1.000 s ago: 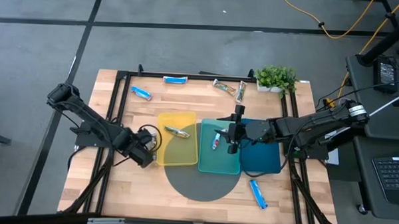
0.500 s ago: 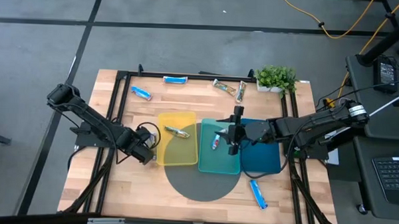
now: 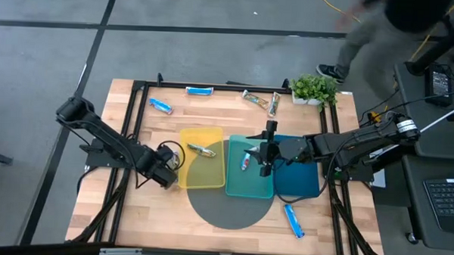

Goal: Pick and place Granola Bars by type
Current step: Put the red granola bar into the green bin

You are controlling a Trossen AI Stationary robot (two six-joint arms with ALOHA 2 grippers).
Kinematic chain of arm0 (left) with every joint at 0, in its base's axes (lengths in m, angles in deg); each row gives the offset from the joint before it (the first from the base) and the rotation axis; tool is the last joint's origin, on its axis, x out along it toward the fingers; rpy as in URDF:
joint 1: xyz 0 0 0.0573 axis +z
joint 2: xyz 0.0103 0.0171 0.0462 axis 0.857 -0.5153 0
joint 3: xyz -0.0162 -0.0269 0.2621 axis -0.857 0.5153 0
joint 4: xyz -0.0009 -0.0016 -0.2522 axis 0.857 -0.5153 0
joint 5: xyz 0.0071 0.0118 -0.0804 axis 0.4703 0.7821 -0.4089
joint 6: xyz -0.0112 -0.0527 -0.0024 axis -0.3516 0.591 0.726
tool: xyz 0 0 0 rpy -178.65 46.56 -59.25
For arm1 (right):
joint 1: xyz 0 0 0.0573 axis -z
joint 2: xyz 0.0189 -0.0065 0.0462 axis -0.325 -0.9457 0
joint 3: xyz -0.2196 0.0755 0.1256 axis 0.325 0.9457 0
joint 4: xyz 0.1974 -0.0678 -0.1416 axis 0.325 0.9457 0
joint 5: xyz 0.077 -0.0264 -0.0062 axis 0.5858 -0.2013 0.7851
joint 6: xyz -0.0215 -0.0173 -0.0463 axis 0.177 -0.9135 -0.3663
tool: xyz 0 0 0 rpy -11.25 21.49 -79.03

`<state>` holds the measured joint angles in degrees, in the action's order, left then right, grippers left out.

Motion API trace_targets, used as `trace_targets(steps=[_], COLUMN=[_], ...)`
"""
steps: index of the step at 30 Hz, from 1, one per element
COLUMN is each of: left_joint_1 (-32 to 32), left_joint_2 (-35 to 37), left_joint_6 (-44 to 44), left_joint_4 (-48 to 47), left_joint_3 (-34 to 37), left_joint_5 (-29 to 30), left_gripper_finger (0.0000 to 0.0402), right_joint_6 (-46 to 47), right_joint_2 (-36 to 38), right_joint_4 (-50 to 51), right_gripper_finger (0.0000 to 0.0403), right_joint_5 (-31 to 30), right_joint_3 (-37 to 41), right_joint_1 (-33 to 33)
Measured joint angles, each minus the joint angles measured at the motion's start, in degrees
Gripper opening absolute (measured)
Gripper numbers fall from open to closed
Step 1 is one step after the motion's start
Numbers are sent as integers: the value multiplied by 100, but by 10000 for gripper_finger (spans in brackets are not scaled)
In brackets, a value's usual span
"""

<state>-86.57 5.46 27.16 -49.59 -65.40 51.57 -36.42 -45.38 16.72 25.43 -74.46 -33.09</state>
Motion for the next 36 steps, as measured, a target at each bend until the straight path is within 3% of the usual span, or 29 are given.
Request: trace_targets(steps=[16,36], left_joint_1=[-22,-462], left_joint_2=[-584,-1107], left_joint_6=[-48,-59], left_joint_4=[334,696], left_joint_3=[2,4], left_joint_5=[-141,-828], left_gripper_finger=[270,265], right_joint_6=[144,146], right_joint_2=[-2,-2], right_joint_4=[83,90], right_gripper_finger=[209,209], right_joint_5=[9,260], right_joint_3=[0,0], right_joint_1=[0,2])
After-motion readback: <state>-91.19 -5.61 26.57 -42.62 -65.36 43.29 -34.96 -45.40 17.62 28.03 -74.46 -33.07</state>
